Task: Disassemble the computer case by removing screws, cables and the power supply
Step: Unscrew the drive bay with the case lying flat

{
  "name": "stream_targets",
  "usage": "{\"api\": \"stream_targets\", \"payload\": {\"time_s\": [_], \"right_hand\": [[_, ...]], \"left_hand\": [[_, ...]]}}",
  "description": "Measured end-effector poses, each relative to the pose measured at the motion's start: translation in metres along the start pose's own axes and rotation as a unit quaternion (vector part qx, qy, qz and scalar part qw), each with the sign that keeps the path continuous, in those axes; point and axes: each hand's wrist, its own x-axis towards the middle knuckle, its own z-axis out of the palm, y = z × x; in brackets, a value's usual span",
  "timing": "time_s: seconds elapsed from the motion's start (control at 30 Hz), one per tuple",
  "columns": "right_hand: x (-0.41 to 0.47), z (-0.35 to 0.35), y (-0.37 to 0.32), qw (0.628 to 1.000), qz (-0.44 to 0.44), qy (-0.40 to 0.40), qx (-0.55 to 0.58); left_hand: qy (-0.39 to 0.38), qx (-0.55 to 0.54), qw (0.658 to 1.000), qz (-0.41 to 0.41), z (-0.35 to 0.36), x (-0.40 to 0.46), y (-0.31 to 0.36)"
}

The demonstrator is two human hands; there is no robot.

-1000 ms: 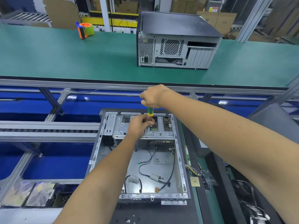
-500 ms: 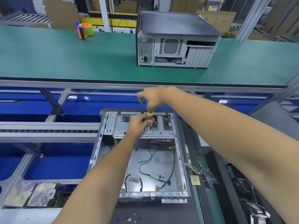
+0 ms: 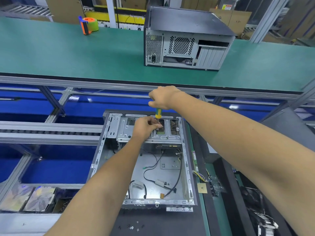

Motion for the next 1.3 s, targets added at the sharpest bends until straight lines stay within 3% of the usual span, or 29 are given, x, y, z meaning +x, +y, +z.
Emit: {"api": "stream_targets", "payload": {"time_s": [0.4,0.67,0.77,0.9,1.0,1.2,1.3], "right_hand": [[0.001,0.001,0.008,0.987,-0.076,-0.057,0.127],[-0.003,0.007,0.006,0.994,-0.042,0.005,0.096],[-0.003,0.008,0.002,0.998,-0.024,0.016,0.049],[0.000,0.000,0.000,0.999,-0.030,-0.025,0.036],[-0.002,-0.003,0.002,0.996,-0.068,-0.024,0.045],[-0.004,0.003,0.008,0.988,-0.091,-0.046,0.117],[-0.006,0.005,0.010,0.986,-0.096,-0.036,0.129]], "left_hand": [[-0.045,-0.026,0.998,0.038,-0.005,0.001,-0.003],[-0.007,-0.029,0.999,0.015,-0.002,0.001,-0.004],[0.000,-0.009,1.000,0.020,-0.001,0.002,-0.005],[-0.006,0.020,0.999,0.037,-0.003,0.003,-0.006],[-0.024,0.041,0.998,0.045,-0.006,0.003,-0.007],[-0.032,0.187,0.973,0.133,-0.001,-0.004,-0.002],[-0.027,0.196,0.973,0.117,0.001,-0.001,-0.002]]}}
